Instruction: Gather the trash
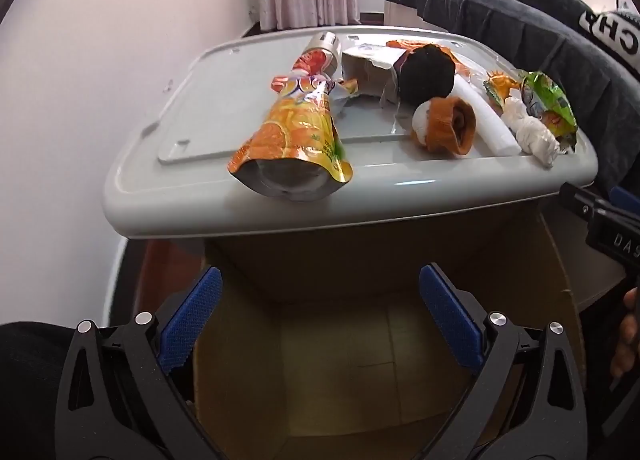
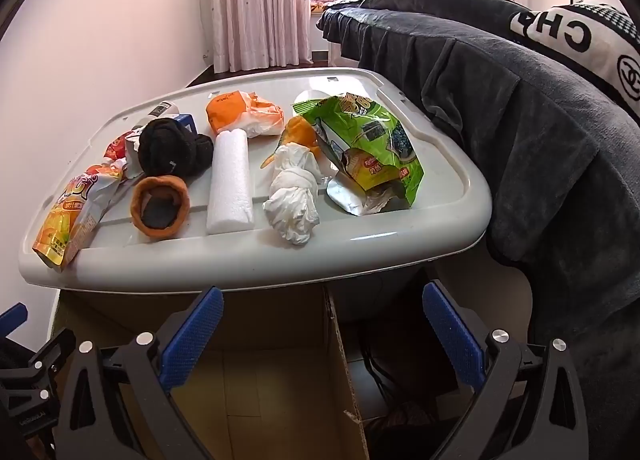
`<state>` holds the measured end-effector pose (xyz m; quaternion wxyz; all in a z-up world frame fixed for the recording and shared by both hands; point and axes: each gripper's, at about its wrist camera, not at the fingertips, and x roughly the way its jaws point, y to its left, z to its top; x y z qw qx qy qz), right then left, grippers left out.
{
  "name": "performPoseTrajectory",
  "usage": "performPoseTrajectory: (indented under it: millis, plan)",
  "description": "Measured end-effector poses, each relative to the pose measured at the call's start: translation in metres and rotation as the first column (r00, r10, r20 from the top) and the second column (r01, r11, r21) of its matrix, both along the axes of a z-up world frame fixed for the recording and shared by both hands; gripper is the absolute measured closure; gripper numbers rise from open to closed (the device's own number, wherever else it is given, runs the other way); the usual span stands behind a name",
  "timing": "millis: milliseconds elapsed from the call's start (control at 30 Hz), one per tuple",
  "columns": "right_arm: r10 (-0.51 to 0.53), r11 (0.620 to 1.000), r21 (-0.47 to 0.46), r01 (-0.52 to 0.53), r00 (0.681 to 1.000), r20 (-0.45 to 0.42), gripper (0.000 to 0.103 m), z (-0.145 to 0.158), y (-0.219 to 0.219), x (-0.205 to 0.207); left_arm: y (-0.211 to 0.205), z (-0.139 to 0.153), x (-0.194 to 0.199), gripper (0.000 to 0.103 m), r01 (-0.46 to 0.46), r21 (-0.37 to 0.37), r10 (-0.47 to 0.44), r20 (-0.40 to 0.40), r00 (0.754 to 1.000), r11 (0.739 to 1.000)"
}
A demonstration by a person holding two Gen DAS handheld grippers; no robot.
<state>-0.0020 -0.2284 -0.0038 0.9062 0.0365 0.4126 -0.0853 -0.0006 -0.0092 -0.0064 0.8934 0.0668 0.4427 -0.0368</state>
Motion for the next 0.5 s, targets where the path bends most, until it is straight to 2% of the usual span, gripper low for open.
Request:
performPoseTrajectory:
  millis: [167, 267, 367, 500]
  plan:
    - [0.002, 1.000, -0.004, -0.002, 1.000, 0.001, 0.004, -0.002, -0.001, 0.000, -0.011, 0.005, -0.009, 0.006, 0.022, 0.111, -0.032, 0.092, 0.995, 0.994]
    - [0.000, 1.000, -0.002, 0.000, 1.000, -0.002, 0.004, -0.002, -0.001, 0.001, -0.019, 0.006, -0.014, 0.006, 0.058, 0.148, -0.073, 0.099, 0.992, 0.987]
    - [-0.003, 1.000, 0.003, 0.003, 1.000, -0.001, 0.004, -0.001, -0.001, 0.000, -0.022, 0.009, -0.017, 0.006, 0.066, 0.163, -0.084, 0.107, 0.991, 0.984]
    - [-0.004, 1.000, 0.002, 0.004, 1.000, -0.001, 0.004, -0.001, -0.001, 0.000, -0.022, 0.012, -0.019, 0.006, 0.071, 0.139, -0.086, 0.110, 0.990, 0.988]
